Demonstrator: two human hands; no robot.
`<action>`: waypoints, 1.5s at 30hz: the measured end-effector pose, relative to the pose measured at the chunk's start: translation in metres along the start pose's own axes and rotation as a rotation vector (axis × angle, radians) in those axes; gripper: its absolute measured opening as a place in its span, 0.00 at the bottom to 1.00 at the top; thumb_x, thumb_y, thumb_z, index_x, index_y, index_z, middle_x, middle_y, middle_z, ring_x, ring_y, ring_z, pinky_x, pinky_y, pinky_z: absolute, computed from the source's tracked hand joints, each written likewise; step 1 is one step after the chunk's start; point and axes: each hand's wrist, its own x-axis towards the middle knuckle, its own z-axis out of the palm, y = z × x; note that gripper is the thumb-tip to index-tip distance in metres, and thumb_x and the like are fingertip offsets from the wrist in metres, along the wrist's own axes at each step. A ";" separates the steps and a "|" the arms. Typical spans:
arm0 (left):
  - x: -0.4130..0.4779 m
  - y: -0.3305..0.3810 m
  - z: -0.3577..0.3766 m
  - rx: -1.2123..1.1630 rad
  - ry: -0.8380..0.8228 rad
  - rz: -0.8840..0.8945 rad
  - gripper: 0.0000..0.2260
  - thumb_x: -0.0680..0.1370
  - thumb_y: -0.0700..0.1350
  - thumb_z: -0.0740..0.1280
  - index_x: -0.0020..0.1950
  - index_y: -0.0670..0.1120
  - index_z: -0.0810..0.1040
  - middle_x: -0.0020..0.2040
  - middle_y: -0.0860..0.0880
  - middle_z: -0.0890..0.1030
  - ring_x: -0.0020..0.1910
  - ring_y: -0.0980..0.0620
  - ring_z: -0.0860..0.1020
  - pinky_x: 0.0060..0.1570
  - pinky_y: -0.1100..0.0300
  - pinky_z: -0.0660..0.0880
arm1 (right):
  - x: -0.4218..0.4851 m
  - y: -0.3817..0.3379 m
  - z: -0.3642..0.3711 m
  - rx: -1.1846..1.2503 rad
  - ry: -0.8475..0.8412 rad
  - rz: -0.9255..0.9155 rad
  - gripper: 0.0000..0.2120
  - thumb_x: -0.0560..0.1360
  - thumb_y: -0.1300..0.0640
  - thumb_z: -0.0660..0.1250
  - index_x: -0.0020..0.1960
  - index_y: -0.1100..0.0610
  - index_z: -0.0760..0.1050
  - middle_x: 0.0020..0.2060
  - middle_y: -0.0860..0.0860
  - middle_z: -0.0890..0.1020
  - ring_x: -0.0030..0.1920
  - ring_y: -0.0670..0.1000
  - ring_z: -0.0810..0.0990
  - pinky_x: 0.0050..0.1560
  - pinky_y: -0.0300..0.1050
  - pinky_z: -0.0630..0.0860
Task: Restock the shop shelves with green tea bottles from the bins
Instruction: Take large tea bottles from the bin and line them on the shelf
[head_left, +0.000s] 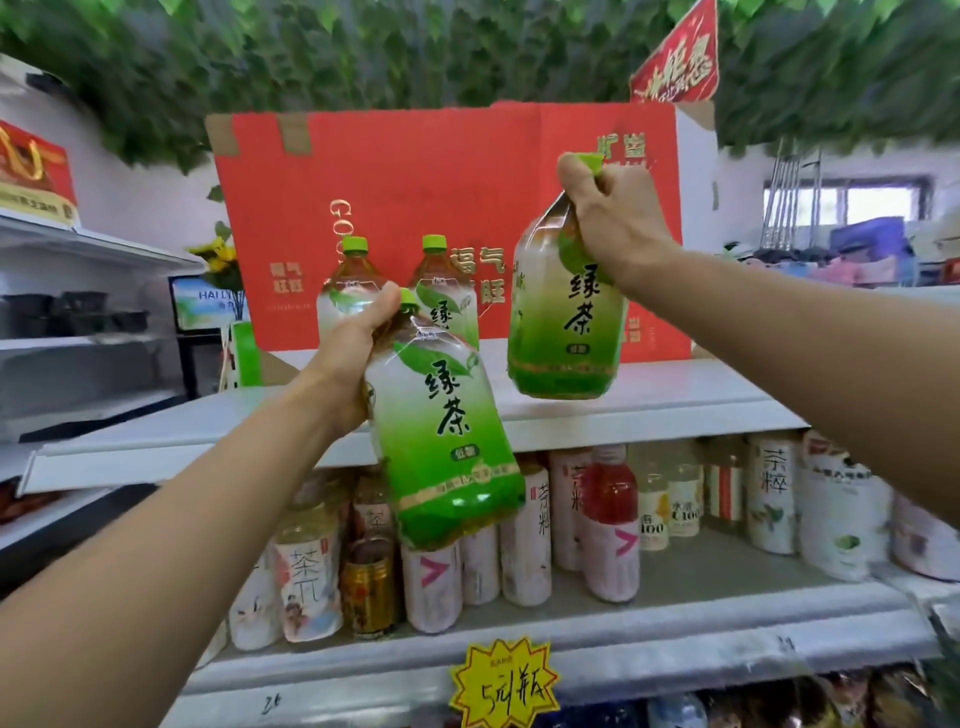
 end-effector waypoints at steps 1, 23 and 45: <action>0.004 -0.002 0.001 -0.026 -0.010 -0.031 0.16 0.81 0.56 0.64 0.44 0.46 0.82 0.36 0.47 0.85 0.32 0.49 0.83 0.34 0.58 0.81 | 0.006 0.006 0.006 -0.002 -0.030 0.025 0.21 0.80 0.38 0.60 0.40 0.55 0.72 0.34 0.52 0.75 0.36 0.55 0.77 0.50 0.64 0.79; 0.046 -0.039 -0.015 -0.098 -0.024 -0.086 0.19 0.79 0.60 0.65 0.56 0.47 0.84 0.62 0.41 0.82 0.65 0.37 0.78 0.70 0.36 0.68 | -0.044 0.129 0.027 -0.028 -0.239 0.292 0.36 0.63 0.43 0.80 0.62 0.56 0.68 0.52 0.50 0.81 0.51 0.49 0.81 0.57 0.53 0.80; 0.051 -0.042 -0.010 -0.240 -0.082 -0.132 0.21 0.82 0.54 0.61 0.69 0.42 0.76 0.66 0.37 0.78 0.66 0.35 0.76 0.65 0.39 0.72 | 0.007 0.167 0.079 -0.056 -0.380 0.292 0.30 0.68 0.44 0.78 0.61 0.60 0.74 0.53 0.55 0.83 0.52 0.53 0.82 0.57 0.53 0.80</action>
